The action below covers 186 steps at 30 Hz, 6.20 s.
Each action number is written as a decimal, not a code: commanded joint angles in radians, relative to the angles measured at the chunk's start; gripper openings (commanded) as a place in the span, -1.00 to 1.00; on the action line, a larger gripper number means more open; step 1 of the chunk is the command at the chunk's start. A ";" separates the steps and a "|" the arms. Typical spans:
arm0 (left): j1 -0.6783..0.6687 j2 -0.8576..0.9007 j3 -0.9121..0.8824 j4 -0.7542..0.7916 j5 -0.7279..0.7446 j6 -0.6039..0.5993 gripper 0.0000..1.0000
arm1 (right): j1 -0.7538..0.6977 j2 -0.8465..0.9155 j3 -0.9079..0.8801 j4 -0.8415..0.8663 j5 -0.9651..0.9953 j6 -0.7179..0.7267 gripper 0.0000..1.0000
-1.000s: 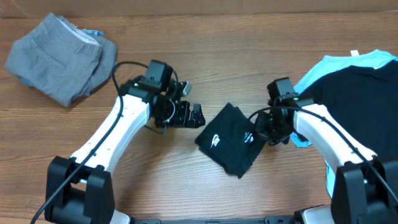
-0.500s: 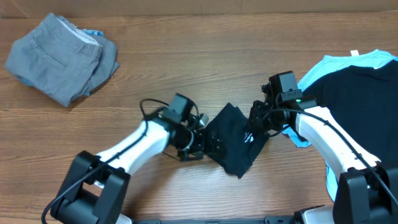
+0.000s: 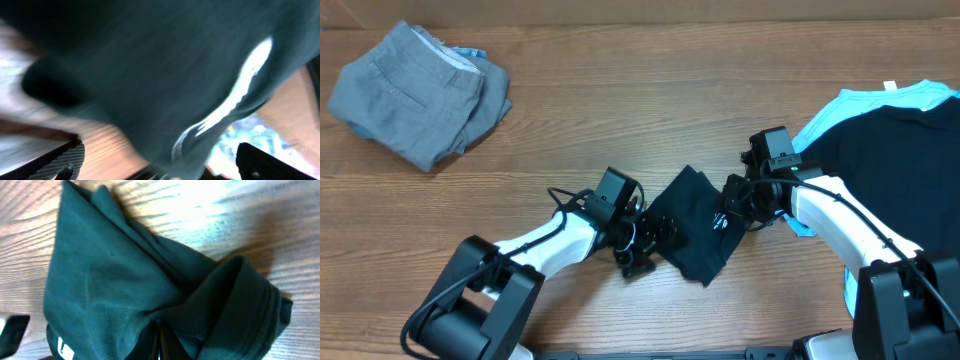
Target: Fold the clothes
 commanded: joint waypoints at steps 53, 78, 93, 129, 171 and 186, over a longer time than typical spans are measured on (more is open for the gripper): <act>0.975 0.001 0.832 -0.170 -0.147 0.880 -0.92 | -0.024 -0.343 0.176 -0.282 0.002 0.031 -0.92; 1.127 0.216 0.903 0.098 0.157 0.661 -0.92 | -0.024 -0.343 0.176 -0.357 0.048 0.030 -0.92; 1.043 0.341 0.903 0.192 0.082 0.717 -0.92 | -0.024 -0.343 0.176 -0.393 0.055 0.030 -0.92; 0.676 -0.514 1.122 -0.993 -0.439 1.282 1.00 | -0.021 -0.649 0.409 -0.389 0.082 -0.184 -0.80; 0.377 -0.640 1.121 -1.437 -0.726 1.161 1.00 | -0.021 -0.882 0.214 -0.047 0.107 -0.486 1.00; 0.377 -0.640 1.121 -1.437 -0.726 1.161 1.00 | -0.021 -1.397 -0.332 0.109 0.111 -0.491 1.00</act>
